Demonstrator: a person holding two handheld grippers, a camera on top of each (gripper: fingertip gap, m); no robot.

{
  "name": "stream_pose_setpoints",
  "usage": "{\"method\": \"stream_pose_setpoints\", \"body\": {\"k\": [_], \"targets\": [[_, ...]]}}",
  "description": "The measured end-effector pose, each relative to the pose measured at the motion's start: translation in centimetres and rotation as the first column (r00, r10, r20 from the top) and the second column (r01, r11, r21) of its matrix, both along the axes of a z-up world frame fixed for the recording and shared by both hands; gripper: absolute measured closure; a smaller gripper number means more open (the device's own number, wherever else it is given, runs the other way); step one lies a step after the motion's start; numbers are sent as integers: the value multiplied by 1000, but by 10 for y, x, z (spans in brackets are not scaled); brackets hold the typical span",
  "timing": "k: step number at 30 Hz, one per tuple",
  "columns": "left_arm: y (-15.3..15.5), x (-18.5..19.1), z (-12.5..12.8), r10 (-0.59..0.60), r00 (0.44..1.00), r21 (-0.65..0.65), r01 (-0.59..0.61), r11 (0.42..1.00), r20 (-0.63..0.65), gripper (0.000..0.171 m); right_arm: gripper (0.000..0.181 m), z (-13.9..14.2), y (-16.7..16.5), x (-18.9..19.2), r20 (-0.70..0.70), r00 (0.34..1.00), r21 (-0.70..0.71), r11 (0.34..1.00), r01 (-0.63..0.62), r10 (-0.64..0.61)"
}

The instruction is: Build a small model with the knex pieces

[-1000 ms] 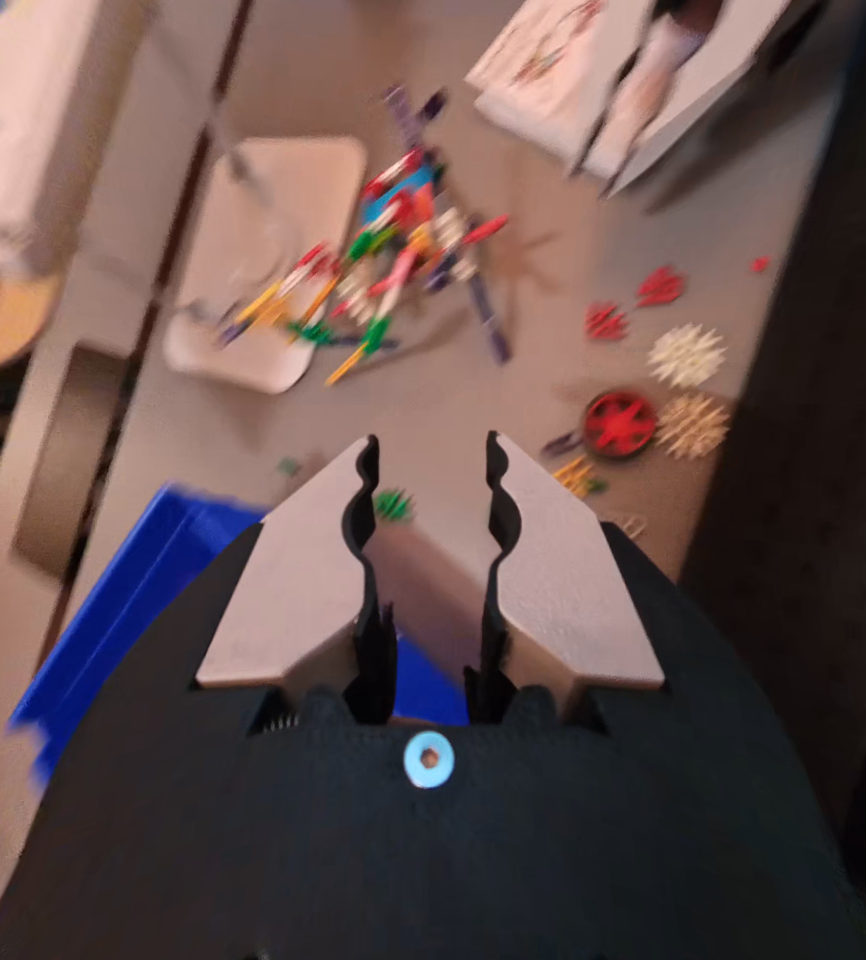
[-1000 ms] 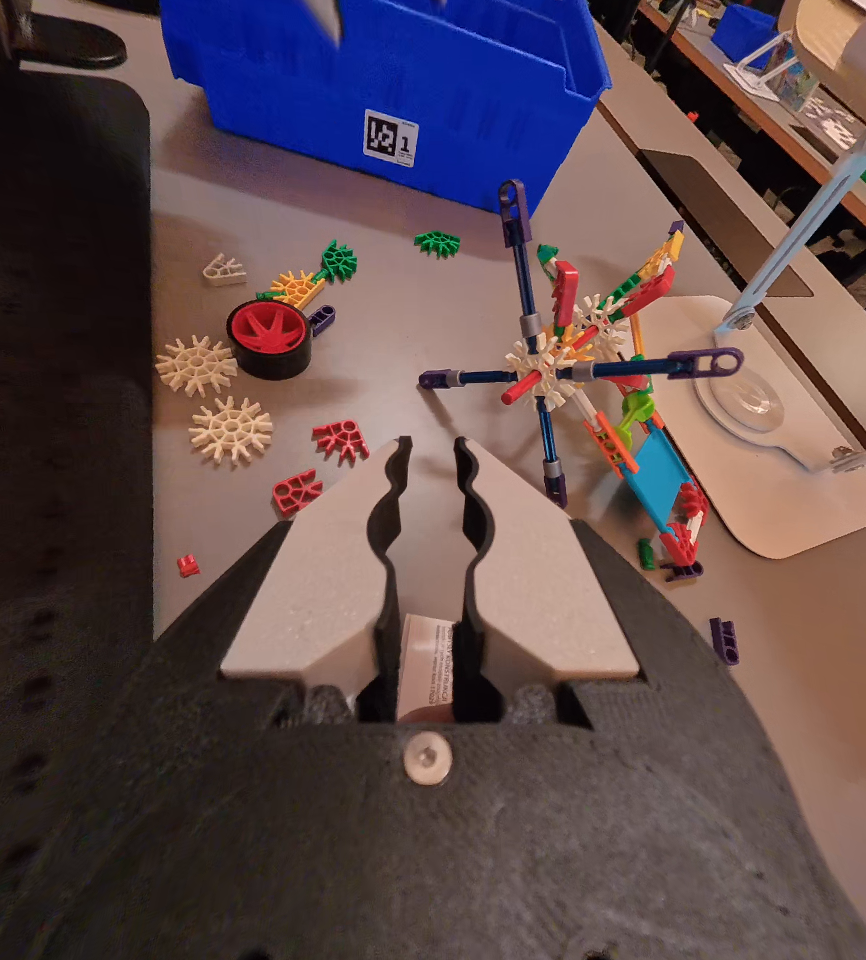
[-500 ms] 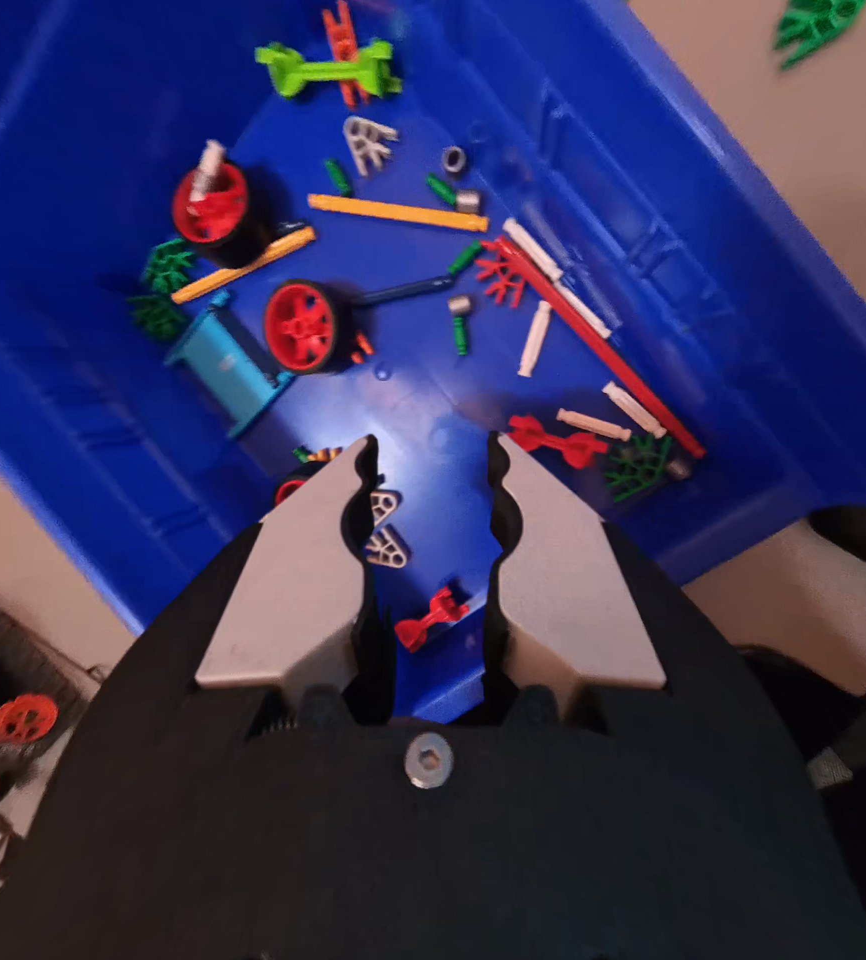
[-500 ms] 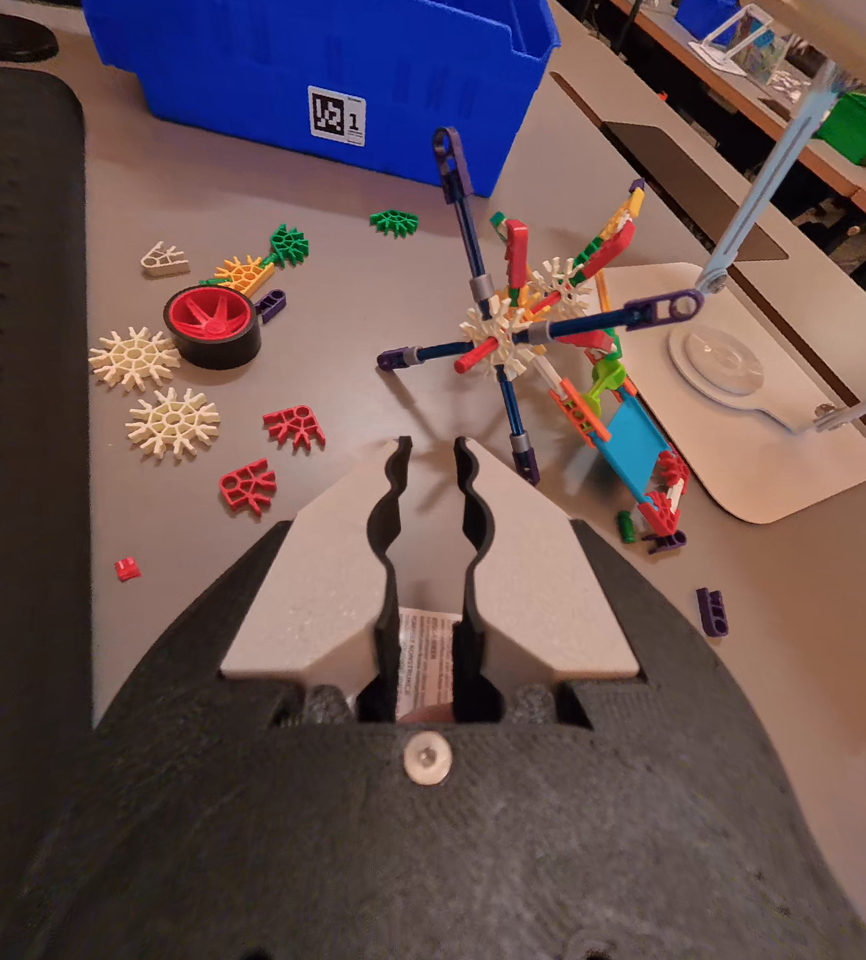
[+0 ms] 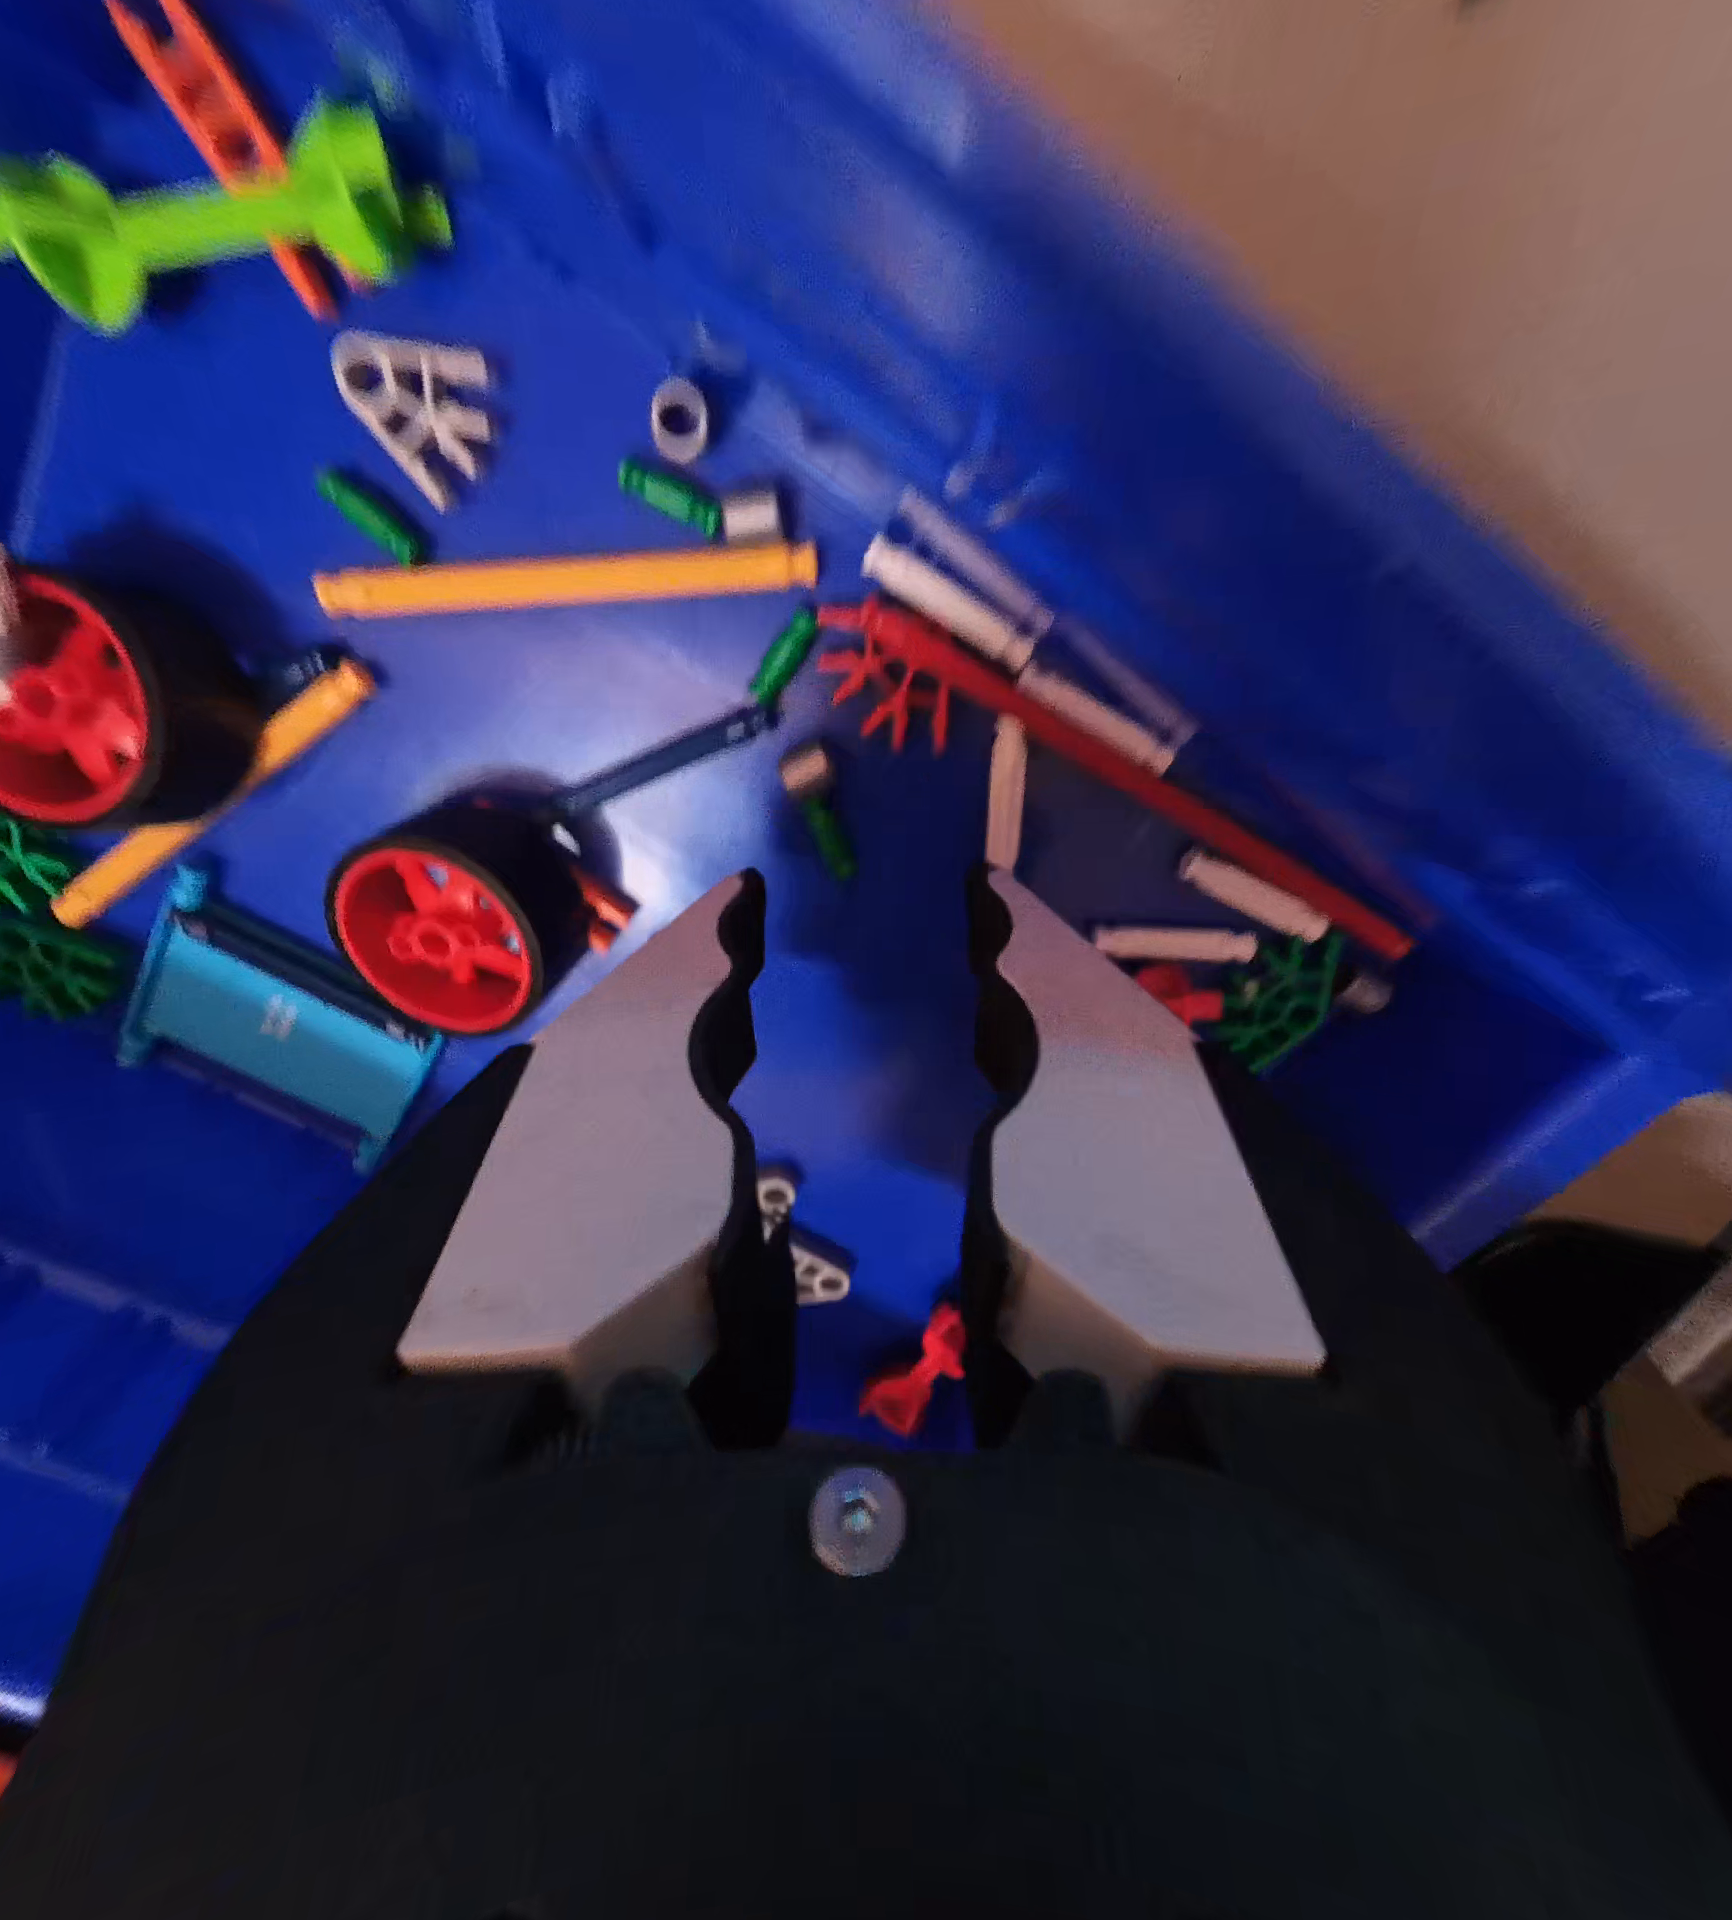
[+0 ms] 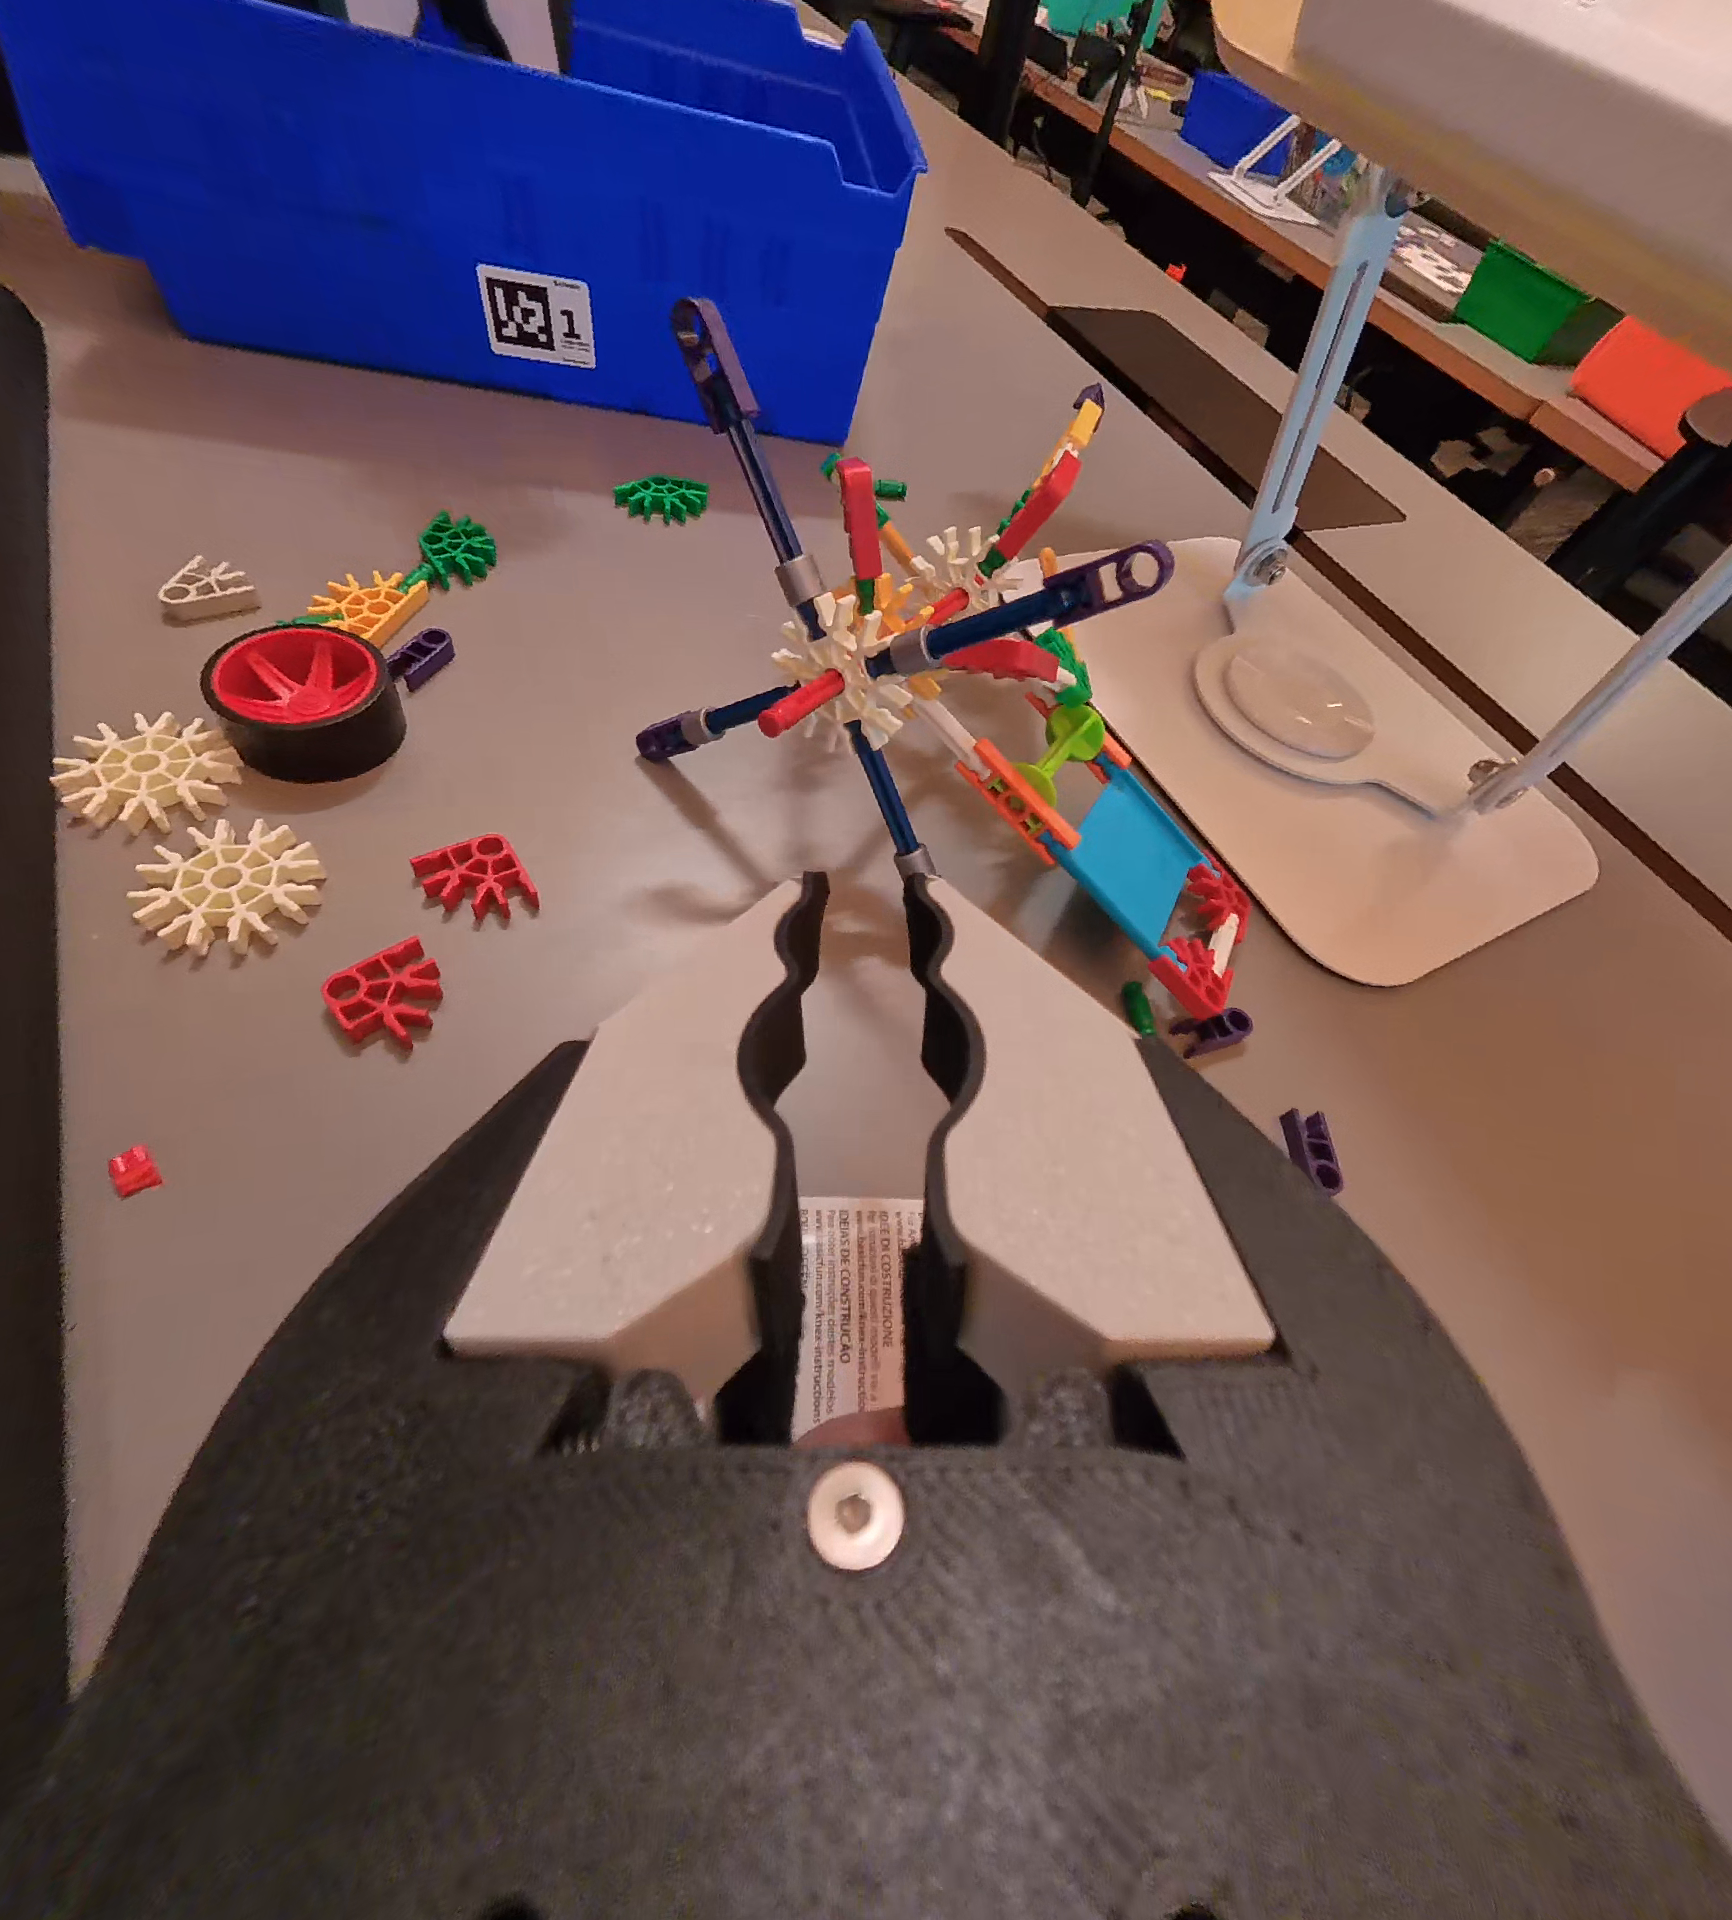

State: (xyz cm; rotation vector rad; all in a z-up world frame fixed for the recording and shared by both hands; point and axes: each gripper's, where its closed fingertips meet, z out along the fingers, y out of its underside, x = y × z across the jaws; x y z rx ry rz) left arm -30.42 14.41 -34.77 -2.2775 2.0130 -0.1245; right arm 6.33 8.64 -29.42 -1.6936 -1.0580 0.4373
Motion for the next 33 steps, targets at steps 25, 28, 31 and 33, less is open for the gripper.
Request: {"method": "stream_pose_setpoints", "body": {"k": [25, 28, 31, 33], "targets": [[-4, 23, -9, -353, 934, -70, 356, 932, 50, 135, 167, 1, 9, 8, -10, 999, 10, 999, 47, -47], [-1, 28, -11, -348, 932, -46, 354, 934, 97, 137, 167, 0, 10, 8, -6, 999, 10, 999, 50, -50], [-2, 33, -11, -361, 923, -32, 368, 929, 132, 143, 167, 1, 10, 8, -3, 999, 12, 999, 51, -51], [-2, 39, -11, -371, 916, -12, 377, 926, 152, 151, 167, 1, 10, 8, -2, 999, 15, 999, 52, -52]]}}
